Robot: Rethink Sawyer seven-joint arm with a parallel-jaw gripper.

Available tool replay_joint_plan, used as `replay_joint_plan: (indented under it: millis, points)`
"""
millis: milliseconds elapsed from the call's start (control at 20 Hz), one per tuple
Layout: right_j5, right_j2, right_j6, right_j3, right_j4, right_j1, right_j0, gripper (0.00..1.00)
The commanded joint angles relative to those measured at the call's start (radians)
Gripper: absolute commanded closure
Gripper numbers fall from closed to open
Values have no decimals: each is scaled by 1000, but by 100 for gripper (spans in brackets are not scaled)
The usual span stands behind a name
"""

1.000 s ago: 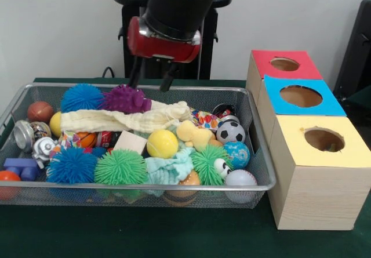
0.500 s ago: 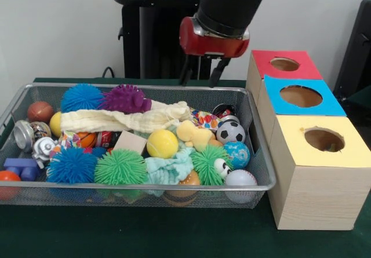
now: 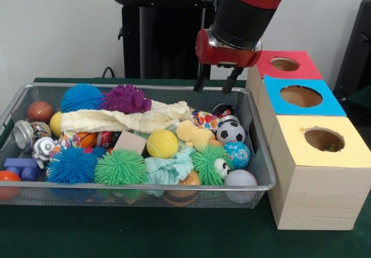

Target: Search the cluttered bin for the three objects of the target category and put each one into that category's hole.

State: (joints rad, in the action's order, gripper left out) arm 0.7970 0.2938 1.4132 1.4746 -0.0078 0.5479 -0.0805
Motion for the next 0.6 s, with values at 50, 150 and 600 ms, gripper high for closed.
replay_joint_plan:
  millis: [50, 150, 600]
  points:
    - [-88, -8, 295, 108, 4, -93, 3, 0]
    - [-115, -23, 283, 118, 8, -110, 22, 0]
    - [-230, -39, 278, 135, 5, -190, 58, 0]
